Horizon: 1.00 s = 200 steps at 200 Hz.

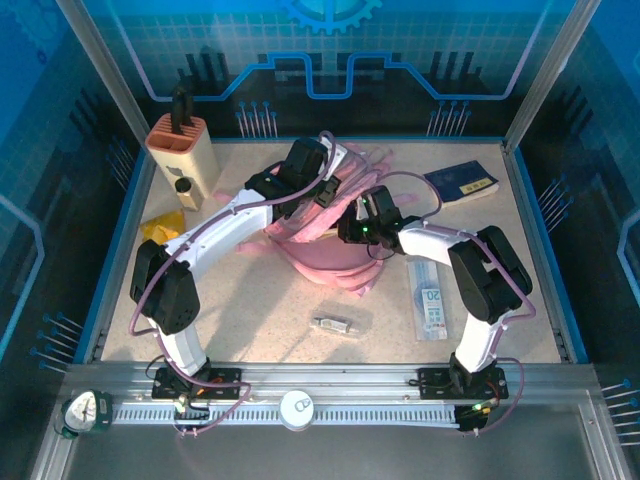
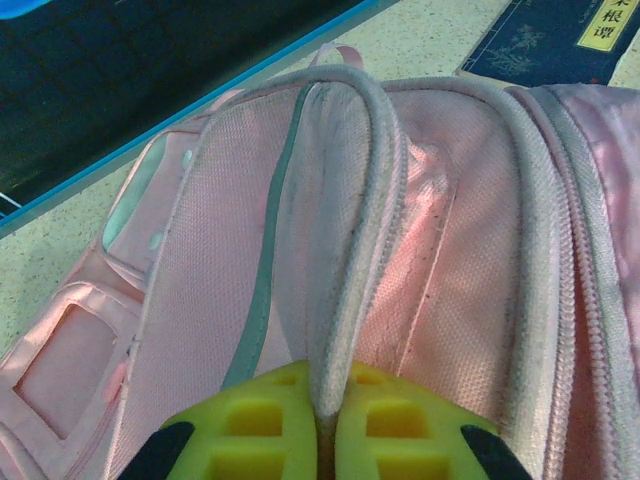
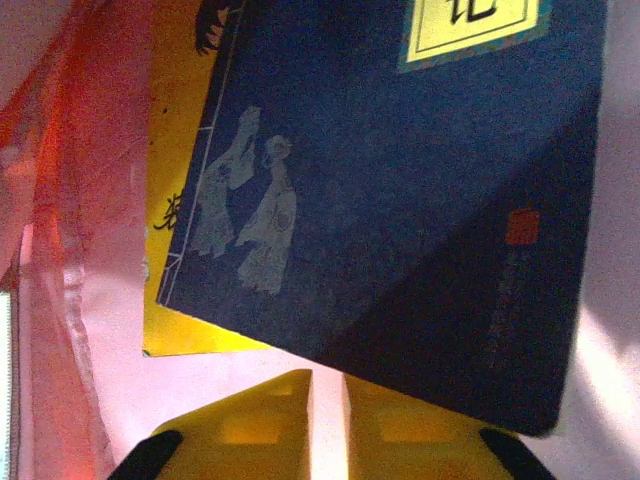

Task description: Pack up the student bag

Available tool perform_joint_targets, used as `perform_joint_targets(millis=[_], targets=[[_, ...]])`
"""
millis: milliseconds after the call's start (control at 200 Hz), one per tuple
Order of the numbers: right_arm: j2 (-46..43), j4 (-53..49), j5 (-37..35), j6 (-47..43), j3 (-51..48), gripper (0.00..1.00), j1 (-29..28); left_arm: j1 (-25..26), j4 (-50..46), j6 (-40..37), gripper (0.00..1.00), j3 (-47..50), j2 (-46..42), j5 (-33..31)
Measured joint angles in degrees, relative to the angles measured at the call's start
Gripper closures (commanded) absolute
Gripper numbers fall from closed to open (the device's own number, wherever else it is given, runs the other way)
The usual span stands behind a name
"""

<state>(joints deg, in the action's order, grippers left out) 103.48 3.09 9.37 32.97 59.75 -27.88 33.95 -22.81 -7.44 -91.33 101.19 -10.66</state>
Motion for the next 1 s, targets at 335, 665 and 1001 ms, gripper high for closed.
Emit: perform_joint_targets(millis=[335, 665, 1001], targets=[[-10.1, 0.8, 3.4, -4.2, -7.7, 0.6, 0.5, -0.3, 0.5, 0.0, 1.0, 1.0, -0.1, 0.0], [-25.6, -8.5, 1.9, -2.9, -12.1, 0.48, 7.1, -0.4, 2.7, 0.0, 1.0, 8.0, -1.6, -0.1], [-20.2, -15.8, -3.5, -0.3, -7.0, 0.41, 21.3, -0.9, 1.2, -0.1, 0.87, 12.0, -2.6, 0.0]])
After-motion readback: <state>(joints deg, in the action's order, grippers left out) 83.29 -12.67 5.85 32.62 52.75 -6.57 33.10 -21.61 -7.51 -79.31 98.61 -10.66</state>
